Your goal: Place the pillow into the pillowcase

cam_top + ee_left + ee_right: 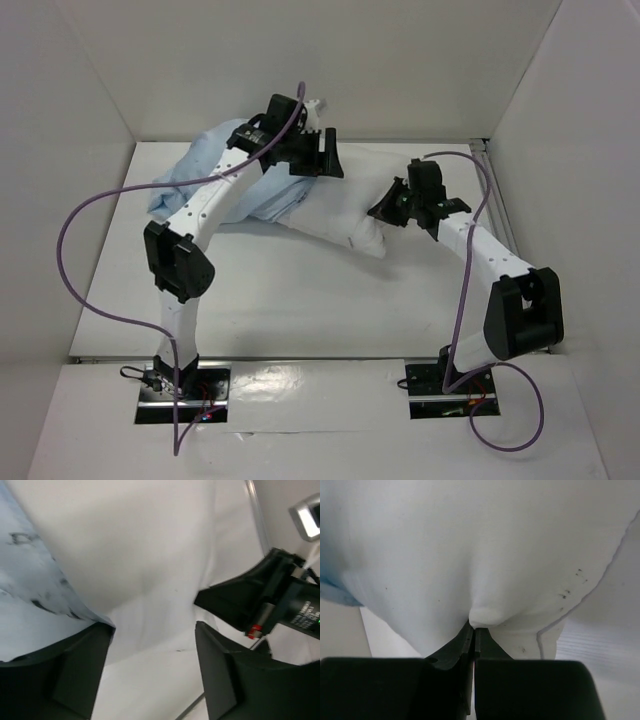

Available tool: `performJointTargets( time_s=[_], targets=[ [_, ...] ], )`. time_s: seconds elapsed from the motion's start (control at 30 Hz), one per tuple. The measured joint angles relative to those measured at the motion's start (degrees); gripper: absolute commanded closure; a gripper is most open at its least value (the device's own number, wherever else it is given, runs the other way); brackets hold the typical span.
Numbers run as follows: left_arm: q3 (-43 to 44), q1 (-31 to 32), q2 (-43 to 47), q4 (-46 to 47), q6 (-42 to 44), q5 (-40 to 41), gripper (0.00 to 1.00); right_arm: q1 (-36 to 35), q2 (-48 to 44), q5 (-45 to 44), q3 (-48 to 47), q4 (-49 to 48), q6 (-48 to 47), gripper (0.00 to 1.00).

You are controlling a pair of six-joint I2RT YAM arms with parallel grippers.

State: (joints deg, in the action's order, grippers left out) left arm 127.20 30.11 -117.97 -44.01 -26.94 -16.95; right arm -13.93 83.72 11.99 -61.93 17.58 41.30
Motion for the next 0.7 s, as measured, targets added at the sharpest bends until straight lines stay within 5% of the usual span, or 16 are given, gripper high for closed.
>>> performJointTargets(
  time_s=[0.07,0.13,0.3,0.43,0.5,0.6,0.7],
  targets=[
    [-2.38,-1.88,2.12,-0.98,0.24,0.87,0.15,-0.94,-0.31,1.20,0.87,-0.50,0.83,1.00],
    [-6.49,-2.45,6.86,-0.94,0.57,3.56,0.30,-1.31,-0.33,2.10,1.09,-1.18,1.25,1.00],
    [-26.27,1.33,29.42,1.81,0.24,13.73,0.95,-1.31,-0.33,2.45,1.14,-1.86,1.07,1.00],
    [-44.41,3.93,46.03,6.64,-1.73,20.72,1.00,-1.36,-0.11,2.64,1.14,-1.86,0.76,1.00],
    [-52.39,3.76,48.87,9.94,-2.43,24.20,0.50,-1.40,0.28,2.95,1.11,-1.86,0.70,1.00],
    [-63.01,3.45,46.18,14.27,-4.15,27.23,0.09,-1.62,1.16,3.37,0.90,-1.81,0.37,1.00],
    [-69.83,3.54,39.67,16.79,-5.25,29.75,0.05,-1.86,1.88,3.72,0.55,-1.75,0.13,1.00]
  ],
)
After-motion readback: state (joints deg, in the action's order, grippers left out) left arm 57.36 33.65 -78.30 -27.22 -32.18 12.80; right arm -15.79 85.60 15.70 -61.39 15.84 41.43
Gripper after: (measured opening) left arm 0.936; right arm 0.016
